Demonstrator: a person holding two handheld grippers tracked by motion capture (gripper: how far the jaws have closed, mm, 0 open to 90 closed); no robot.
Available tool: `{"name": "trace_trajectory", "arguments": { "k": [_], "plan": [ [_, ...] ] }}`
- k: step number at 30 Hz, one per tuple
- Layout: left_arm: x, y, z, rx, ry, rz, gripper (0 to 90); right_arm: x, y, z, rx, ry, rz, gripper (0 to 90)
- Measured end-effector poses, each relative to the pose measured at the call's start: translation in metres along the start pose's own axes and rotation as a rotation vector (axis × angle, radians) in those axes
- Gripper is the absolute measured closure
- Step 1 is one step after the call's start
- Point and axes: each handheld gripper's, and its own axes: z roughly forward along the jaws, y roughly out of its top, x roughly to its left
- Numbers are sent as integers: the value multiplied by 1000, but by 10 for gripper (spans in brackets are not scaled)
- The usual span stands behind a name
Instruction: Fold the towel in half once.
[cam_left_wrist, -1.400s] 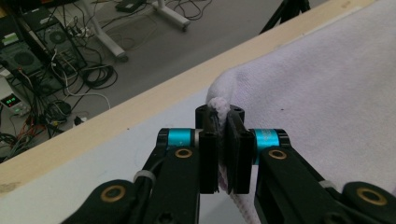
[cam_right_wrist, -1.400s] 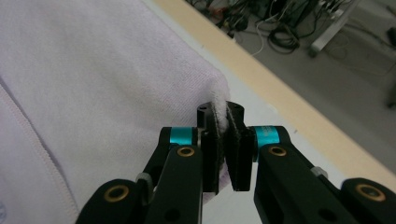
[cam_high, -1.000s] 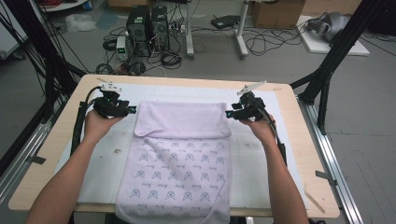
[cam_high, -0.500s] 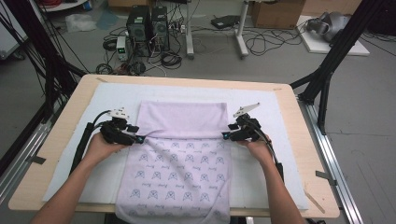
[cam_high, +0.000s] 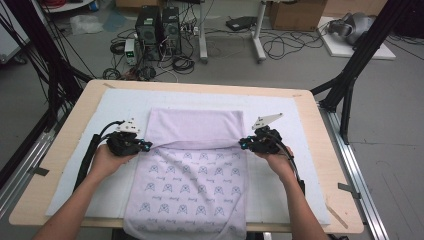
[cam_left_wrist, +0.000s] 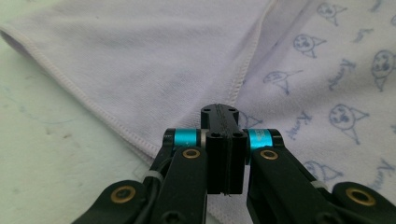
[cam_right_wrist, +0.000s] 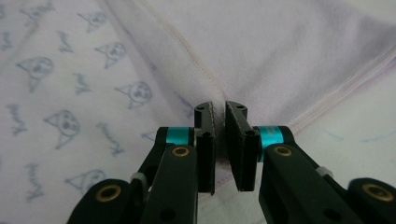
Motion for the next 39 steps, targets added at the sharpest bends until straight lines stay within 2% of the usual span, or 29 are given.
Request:
{"name": "trace_trajectory", "arguments": {
  "k": [3,5,6,8,10,14,16,17,20,22,24,25,26,27,28,30,34,39],
  "plan": [
    [-1,-1,-8,-25,-3,-6,895,6,2,-8,-19,-1,-15,826],
    [-3,-3,-10,-28,-6,-3,895,10,2,-11,-21,13,-20,825],
    [-4,-5,-11,-25,-10,0,895,13,1,-13,-27,3,-39,825],
    [-7,-8,-13,-26,-12,6,895,17,-1,-15,-31,13,-40,826],
    [-9,-12,-16,-31,-22,3,895,21,-3,-17,-31,4,-48,824],
    [-13,-18,-19,-49,-30,-2,895,21,-11,-18,-26,8,-30,817],
    [-14,-21,-18,-46,-43,-2,895,21,-13,-14,3,12,-27,807],
    [-15,-22,-16,-44,-45,-6,868,21,-13,-13,15,7,-28,801],
    [-18,-25,-4,-19,-43,-25,585,21,-14,-8,28,27,-21,770],
    [-20,-25,4,4,-47,-16,524,23,-14,-3,49,34,-15,741],
    [-22,-25,12,21,-15,1,487,23,-16,2,77,36,-15,732],
    [-23,-25,13,15,3,12,500,24,-16,4,85,37,-13,732],
    [-23,-23,13,19,26,25,561,24,-17,6,89,40,-15,732],
    [-22,-22,13,15,34,18,644,24,-17,7,93,38,-17,732],
    [-21,-22,13,11,26,10,738,24,-18,8,94,39,-16,734],
    [-19,-21,11,12,25,7,871,23,-17,7,88,34,-14,744],
    [-20,-20,1,-19,44,-2,881,24,-15,-1,68,18,-30,773],
    [-27,-14,-29,-76,51,14,883,28,-10,-25,-38,1,-34,799]
  ]
}}
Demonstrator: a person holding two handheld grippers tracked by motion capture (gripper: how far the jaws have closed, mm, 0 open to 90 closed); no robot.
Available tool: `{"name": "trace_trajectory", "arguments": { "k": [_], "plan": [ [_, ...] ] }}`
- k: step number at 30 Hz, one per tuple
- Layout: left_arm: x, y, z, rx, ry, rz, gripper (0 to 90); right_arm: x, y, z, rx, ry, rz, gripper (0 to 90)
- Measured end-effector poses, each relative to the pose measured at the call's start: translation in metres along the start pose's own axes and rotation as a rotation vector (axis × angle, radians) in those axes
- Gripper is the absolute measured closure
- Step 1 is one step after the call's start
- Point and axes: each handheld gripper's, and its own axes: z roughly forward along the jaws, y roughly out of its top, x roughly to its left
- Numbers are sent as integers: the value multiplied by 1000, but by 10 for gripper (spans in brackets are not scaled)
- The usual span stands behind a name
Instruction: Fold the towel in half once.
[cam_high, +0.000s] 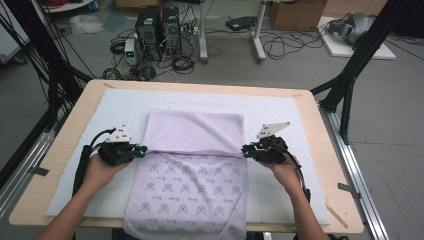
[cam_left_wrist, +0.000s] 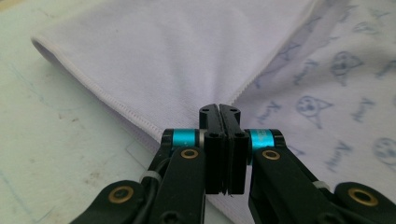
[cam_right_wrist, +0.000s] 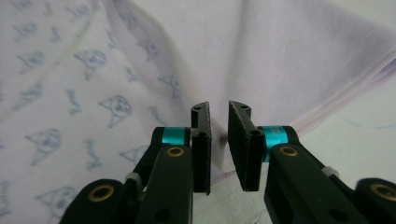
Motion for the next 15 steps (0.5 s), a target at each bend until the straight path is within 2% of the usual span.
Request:
{"name": "trace_trajectory", "arguments": {
  "k": [3,6,8,10,11,13,15],
  "plan": [
    [-11,0,-21,-28,-7,21,883,11,1,-16,-28,7,-15,824],
    [-24,-9,-29,-8,-25,43,882,28,-7,-26,-66,6,-38,802],
    [-27,-16,-24,25,-28,51,863,34,-12,-20,-48,6,-55,740],
    [-26,-22,-15,40,-34,29,686,36,-15,-6,-21,8,-61,687],
    [-25,-24,-11,46,-44,21,651,36,-15,-2,-13,9,-58,665],
    [-24,-29,-1,65,-54,15,623,33,-15,9,6,1,-46,576],
    [-23,-31,5,75,-57,13,618,28,-16,17,33,-3,-32,545]
  ]
}}
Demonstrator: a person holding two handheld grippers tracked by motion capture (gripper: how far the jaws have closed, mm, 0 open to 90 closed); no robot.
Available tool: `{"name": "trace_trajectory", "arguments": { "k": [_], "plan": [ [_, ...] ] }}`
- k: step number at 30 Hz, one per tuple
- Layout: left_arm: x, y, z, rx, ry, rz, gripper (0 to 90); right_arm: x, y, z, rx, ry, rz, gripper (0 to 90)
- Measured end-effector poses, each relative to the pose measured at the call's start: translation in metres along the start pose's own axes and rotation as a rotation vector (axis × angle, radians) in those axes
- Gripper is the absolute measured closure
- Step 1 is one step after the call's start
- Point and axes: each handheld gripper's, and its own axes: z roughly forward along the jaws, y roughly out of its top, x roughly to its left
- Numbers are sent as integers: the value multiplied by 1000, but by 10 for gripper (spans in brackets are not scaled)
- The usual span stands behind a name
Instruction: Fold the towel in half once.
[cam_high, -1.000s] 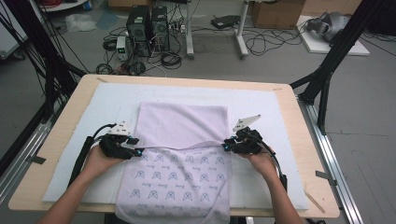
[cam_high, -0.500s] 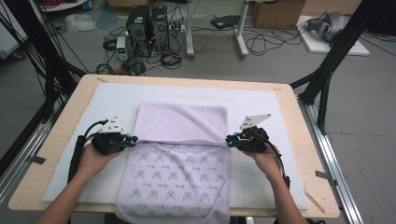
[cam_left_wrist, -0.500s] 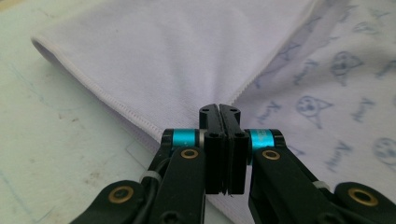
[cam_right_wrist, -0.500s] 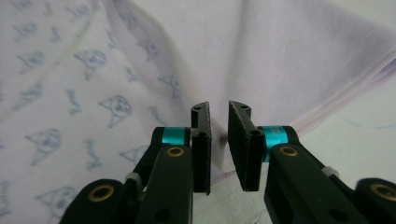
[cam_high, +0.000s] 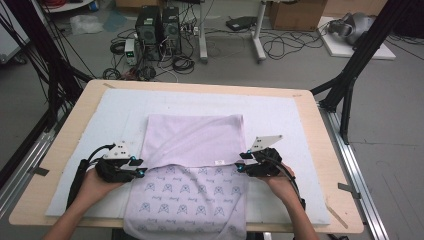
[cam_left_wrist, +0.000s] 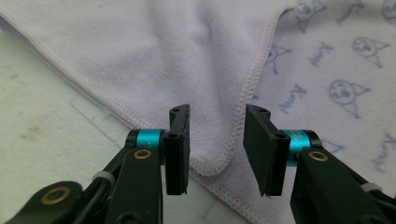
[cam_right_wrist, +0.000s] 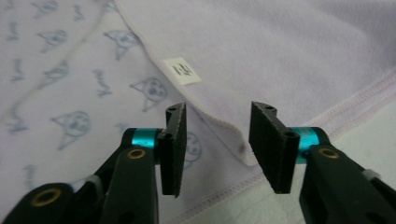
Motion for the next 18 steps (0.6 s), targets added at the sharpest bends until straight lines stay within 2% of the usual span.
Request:
{"name": "trace_trajectory", "arguments": {
  "k": [2,4,5,8,9,11,12,14,18],
  "plan": [
    [2,-1,6,4,-9,-3,647,-5,-2,5,15,8,23,519],
    [2,0,11,5,-6,5,730,-7,-4,10,36,13,32,520],
    [2,0,12,0,-3,1,778,-7,-4,12,40,15,36,560],
    [3,3,13,2,-6,3,830,-4,-4,13,47,6,8,599],
    [3,4,14,2,-5,3,834,-4,-3,14,45,9,6,641],
    [3,6,14,3,-2,3,843,-5,-3,15,49,10,-13,799],
    [3,7,13,0,-3,7,850,-6,-2,15,49,19,-16,864],
    [3,10,6,-22,3,1,855,-9,-2,13,33,53,8,870],
    [1,14,-11,-69,3,-6,858,-8,-3,-2,-26,73,28,872]
  ]
}}
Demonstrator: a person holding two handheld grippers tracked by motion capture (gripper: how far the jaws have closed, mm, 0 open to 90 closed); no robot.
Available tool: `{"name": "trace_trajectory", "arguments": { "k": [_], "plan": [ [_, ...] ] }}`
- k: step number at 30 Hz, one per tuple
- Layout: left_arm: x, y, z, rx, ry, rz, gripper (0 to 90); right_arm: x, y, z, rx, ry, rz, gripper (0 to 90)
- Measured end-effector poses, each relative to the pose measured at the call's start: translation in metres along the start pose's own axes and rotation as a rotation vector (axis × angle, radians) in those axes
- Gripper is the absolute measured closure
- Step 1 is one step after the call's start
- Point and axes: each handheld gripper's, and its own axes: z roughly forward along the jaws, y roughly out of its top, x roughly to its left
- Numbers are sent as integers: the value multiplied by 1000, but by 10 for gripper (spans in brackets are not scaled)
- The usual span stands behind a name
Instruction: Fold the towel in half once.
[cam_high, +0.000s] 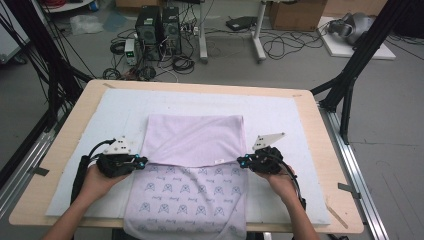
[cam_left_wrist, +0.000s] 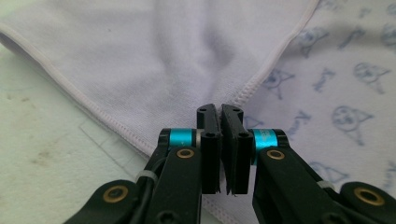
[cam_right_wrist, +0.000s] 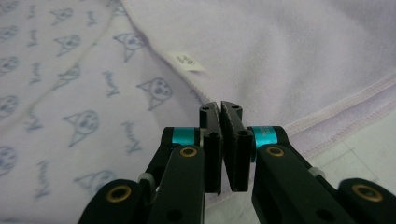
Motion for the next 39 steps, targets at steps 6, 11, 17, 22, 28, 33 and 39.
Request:
{"name": "trace_trajectory", "arguments": {
  "k": [6,11,17,22,28,33,39],
  "plan": [
    [-20,-7,-25,-33,-9,26,859,28,2,-28,-46,2,-67,872],
    [-44,-16,-51,-70,-44,47,860,57,-8,-50,-55,24,-107,873],
    [-70,-30,-64,-45,-92,103,852,89,-27,-65,-52,126,-104,862],
    [-55,-28,-49,-29,-85,67,587,74,-27,-53,-72,148,-45,660],
    [-19,-5,-22,-47,-8,17,508,31,-8,-33,-62,44,23,495],
    [27,16,10,-38,64,-57,517,-20,11,-18,-49,-47,99,449],
    [79,23,43,-20,94,-211,537,-70,28,-1,-27,-128,145,403]
  ]
}}
